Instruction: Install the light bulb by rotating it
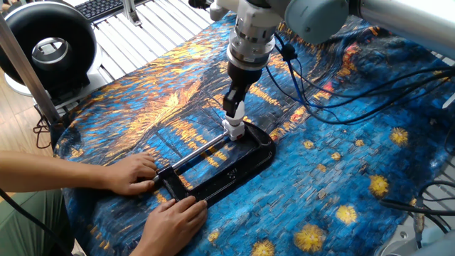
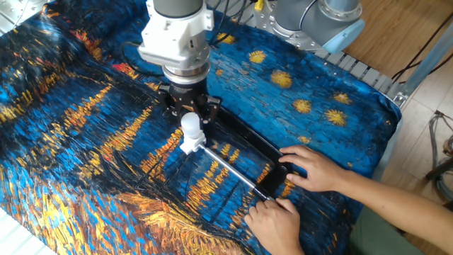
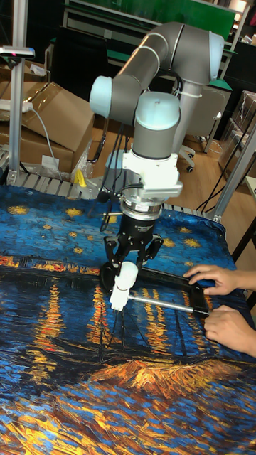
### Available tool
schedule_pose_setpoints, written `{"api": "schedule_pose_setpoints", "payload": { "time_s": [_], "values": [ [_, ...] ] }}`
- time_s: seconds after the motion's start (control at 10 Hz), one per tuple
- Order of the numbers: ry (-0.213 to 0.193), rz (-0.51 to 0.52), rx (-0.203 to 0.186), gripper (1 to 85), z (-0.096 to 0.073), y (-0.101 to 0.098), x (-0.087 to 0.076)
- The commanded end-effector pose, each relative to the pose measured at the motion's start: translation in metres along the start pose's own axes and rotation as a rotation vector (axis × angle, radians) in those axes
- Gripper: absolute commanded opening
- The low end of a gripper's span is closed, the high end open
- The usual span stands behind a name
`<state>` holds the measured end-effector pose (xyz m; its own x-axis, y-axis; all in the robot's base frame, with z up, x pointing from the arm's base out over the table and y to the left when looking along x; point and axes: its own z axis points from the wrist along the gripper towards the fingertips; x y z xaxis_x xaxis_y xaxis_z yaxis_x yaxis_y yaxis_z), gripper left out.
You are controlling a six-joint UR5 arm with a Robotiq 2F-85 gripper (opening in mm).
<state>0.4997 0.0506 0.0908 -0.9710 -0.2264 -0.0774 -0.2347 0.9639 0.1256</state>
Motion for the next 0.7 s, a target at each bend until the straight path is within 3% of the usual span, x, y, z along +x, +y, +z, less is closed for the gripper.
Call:
{"api": "schedule_pose_setpoints", "payload": {
  "time_s": [0.0, 0.1, 0.2, 0.3, 0.4, 0.6],
  "values": [
    [0.031, 0.144, -0.066, 1.0, -0.009, 0.006, 0.002],
    [0.041, 0.150, -0.080, 1.0, -0.010, 0.006, 0.003],
    [0.077, 0.106, -0.089, 16.7, -0.009, 0.009, 0.015],
    [0.111, 0.038, -0.075, 32.3, -0.008, 0.005, 0.026],
    [0.127, 0.008, -0.069, 43.0, -0.009, 0.005, 0.028],
    [0.139, -0.044, -0.046, 52.3, -0.013, 0.002, 0.025]
  ]
}}
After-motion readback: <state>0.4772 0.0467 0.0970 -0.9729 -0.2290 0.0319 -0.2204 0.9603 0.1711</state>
